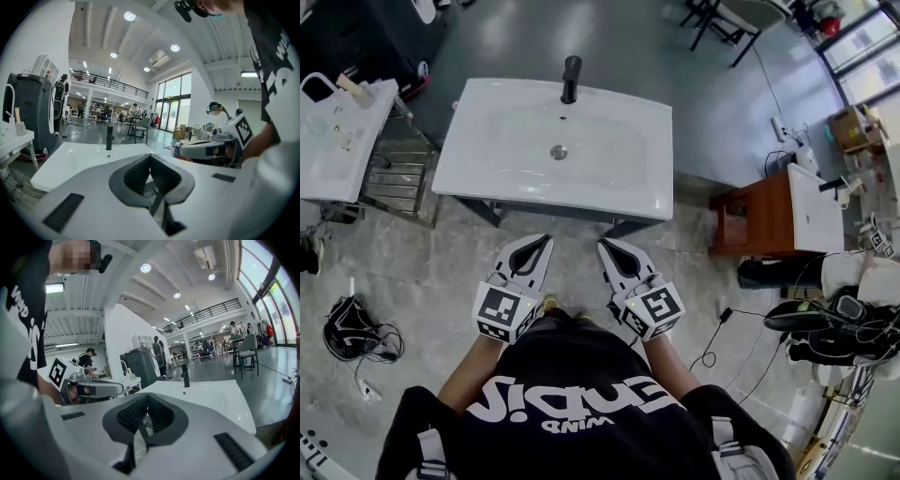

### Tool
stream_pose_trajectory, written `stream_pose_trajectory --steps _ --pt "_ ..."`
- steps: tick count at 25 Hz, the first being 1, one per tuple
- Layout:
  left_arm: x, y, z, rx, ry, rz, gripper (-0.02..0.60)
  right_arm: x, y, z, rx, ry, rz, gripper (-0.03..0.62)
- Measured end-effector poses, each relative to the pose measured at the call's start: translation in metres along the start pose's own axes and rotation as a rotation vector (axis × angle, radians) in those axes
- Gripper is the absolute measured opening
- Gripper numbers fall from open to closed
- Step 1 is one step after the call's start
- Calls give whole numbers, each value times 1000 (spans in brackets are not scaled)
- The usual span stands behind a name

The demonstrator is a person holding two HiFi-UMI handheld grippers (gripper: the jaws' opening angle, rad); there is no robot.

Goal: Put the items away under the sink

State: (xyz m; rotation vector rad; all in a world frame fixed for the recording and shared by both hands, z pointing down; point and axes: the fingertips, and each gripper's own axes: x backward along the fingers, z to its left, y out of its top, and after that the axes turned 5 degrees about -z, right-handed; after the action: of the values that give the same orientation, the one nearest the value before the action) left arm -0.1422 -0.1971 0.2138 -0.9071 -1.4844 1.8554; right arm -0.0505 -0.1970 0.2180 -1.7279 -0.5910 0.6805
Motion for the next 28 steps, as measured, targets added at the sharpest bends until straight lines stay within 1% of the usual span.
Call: stream_pose_trajectory --steps 4,7,12,18,22,28 --pt "-3 20 -9 1 -35 -33 20 11 10 -4 5 -13 -20 18" --pt "-2 28 -17 -11 -30 -48 20 23 17 -8 18 -16 -36 18" --pt "-2 38 -28 -8 -19 -59 20 39 29 -13 33 -8 -69 18" --pt "0 56 -46 -33 -69 -89 20 54 48 -17 56 13 -119 18" --pt "8 64 -53 -31 -71 -110 20 63 52 -17 55 15 -137 18" --pt "12 71 -58 -62 -65 -120 20 71 56 -24 48 -11 -153 18"
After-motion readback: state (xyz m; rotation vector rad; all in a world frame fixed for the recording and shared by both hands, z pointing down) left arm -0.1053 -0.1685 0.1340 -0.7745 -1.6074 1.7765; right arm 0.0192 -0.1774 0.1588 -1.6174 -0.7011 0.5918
